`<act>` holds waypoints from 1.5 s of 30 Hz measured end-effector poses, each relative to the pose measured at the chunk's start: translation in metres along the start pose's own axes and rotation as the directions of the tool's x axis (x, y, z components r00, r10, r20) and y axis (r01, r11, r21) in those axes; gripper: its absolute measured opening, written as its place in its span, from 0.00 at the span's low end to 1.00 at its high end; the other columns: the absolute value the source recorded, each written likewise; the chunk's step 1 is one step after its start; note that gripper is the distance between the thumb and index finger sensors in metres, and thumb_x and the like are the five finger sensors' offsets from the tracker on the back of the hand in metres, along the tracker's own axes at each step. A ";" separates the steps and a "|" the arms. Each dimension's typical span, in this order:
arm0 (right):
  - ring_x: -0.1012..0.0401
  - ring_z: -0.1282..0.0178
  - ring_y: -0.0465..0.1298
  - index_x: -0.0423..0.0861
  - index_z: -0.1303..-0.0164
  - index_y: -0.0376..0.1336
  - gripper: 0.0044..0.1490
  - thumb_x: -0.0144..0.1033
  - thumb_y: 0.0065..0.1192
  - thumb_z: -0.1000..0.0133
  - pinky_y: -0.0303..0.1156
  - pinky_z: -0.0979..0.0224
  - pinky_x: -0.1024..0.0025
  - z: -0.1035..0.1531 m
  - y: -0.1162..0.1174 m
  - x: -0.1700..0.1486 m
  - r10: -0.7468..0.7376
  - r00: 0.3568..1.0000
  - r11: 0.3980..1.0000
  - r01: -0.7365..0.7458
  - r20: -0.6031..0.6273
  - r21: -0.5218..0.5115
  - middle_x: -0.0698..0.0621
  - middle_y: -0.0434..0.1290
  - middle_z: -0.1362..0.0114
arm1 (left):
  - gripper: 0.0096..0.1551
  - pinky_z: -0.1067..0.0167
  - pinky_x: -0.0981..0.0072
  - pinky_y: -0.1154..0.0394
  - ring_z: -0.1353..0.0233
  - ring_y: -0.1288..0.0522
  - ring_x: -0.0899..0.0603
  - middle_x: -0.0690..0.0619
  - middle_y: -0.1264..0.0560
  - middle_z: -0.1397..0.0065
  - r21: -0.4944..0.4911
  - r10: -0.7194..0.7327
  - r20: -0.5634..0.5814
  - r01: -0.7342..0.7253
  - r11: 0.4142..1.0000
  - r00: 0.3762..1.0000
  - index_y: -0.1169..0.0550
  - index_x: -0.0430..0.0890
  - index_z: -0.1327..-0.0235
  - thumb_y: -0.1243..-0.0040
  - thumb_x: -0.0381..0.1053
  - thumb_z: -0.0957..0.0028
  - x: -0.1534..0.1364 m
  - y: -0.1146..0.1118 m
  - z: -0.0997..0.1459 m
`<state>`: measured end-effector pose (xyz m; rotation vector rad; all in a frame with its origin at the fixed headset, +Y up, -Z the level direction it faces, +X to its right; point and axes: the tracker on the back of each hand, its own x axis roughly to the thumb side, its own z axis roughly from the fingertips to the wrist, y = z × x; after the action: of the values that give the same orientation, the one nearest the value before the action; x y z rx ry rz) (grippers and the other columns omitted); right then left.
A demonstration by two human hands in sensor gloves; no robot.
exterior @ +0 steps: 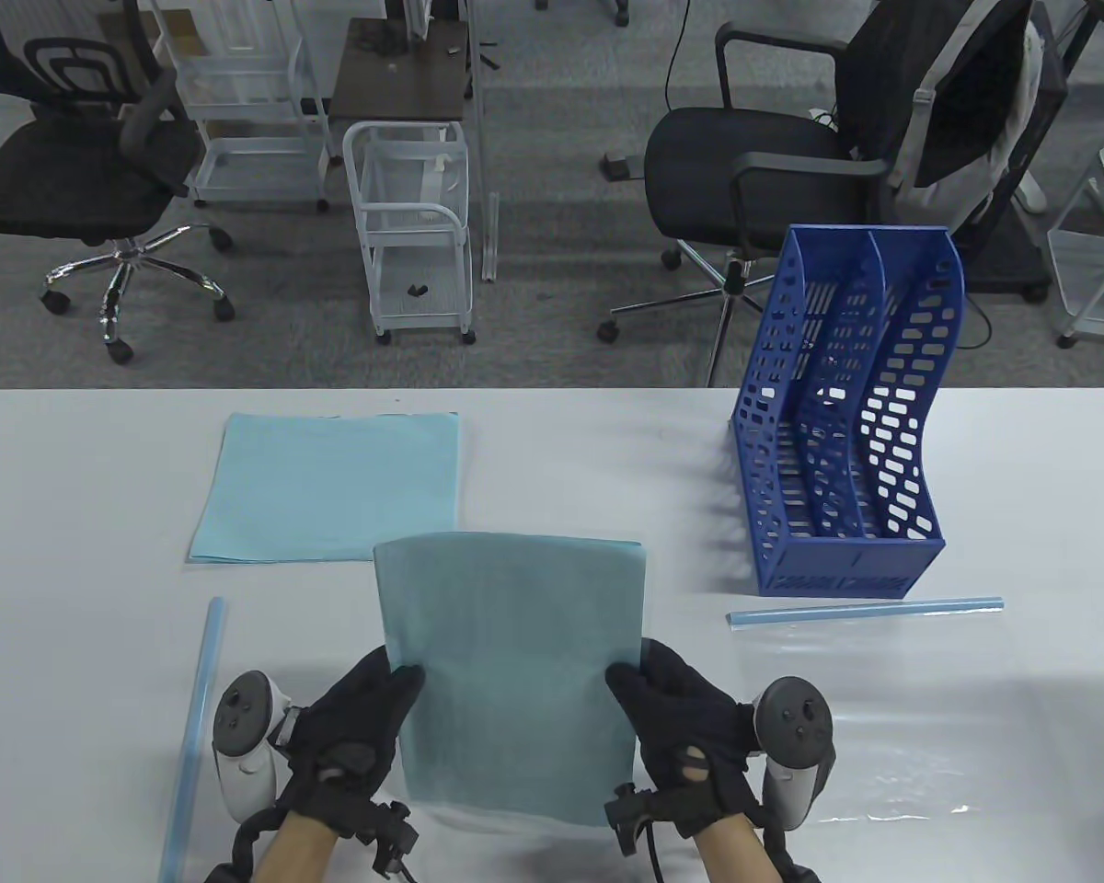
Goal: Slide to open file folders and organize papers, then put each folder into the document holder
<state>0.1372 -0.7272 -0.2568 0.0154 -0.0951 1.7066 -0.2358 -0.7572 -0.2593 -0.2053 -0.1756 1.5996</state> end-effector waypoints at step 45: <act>0.62 0.65 0.82 0.57 0.54 0.76 0.27 0.57 0.77 0.61 0.82 0.54 0.65 -0.033 0.086 0.032 0.864 0.431 0.471 -0.874 0.260 -0.116 0.57 0.85 0.58 | 0.37 0.39 0.50 0.22 0.41 0.18 0.43 0.51 0.22 0.31 0.125 -0.488 -0.816 0.919 0.374 0.309 0.24 0.54 0.27 0.28 0.61 0.52 0.029 0.112 0.039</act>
<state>0.0487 -0.7044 -0.2926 0.2954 -0.3400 2.7797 -0.3547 -0.7321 -0.2490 -0.1548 0.7420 0.4214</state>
